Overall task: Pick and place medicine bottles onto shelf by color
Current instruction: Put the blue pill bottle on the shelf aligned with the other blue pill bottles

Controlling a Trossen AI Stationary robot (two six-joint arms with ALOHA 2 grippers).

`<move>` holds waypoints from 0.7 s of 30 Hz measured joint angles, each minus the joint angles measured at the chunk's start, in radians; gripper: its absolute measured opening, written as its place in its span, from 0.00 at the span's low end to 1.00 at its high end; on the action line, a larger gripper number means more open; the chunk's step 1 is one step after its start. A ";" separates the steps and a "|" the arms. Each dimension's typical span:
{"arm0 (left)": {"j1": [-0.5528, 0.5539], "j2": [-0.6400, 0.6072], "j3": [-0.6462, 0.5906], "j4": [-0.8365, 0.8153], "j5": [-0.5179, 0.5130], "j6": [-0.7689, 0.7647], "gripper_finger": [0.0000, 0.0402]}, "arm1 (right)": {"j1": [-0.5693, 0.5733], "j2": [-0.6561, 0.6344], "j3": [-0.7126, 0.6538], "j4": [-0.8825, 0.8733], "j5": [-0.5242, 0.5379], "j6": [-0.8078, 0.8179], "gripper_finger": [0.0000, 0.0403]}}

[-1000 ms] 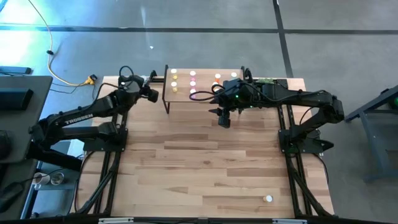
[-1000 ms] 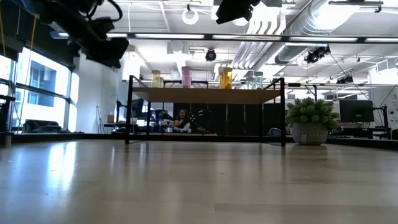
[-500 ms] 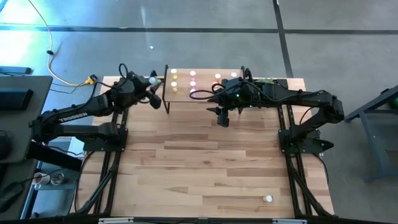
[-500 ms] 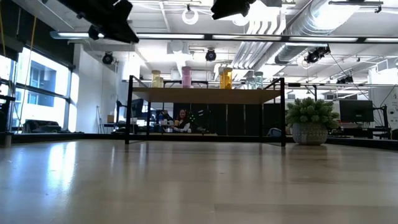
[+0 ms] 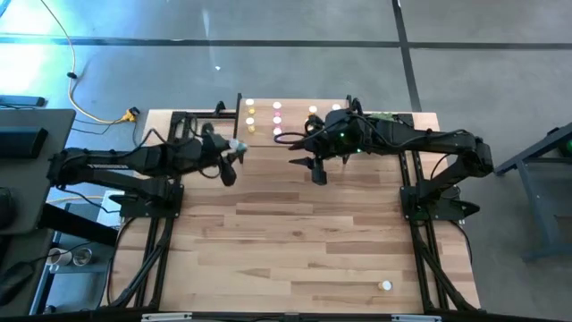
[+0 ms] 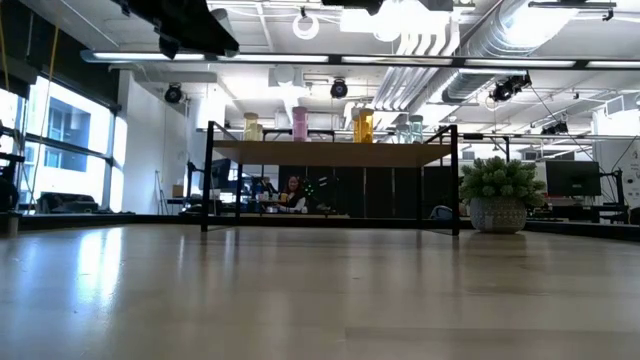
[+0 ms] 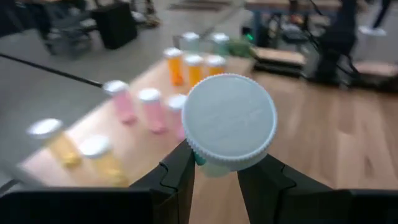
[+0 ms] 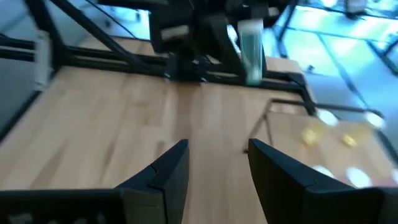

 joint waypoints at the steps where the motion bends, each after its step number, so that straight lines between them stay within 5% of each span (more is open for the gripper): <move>1: -0.020 0.014 0.000 -0.001 0.006 -0.001 0.24 | 0.000 0.007 0.000 0.015 -0.022 0.000 0.39; 21: -0.201 0.278 0.000 -0.003 0.134 -0.159 0.24 | 0.085 0.204 0.000 0.100 -0.054 -0.077 0.39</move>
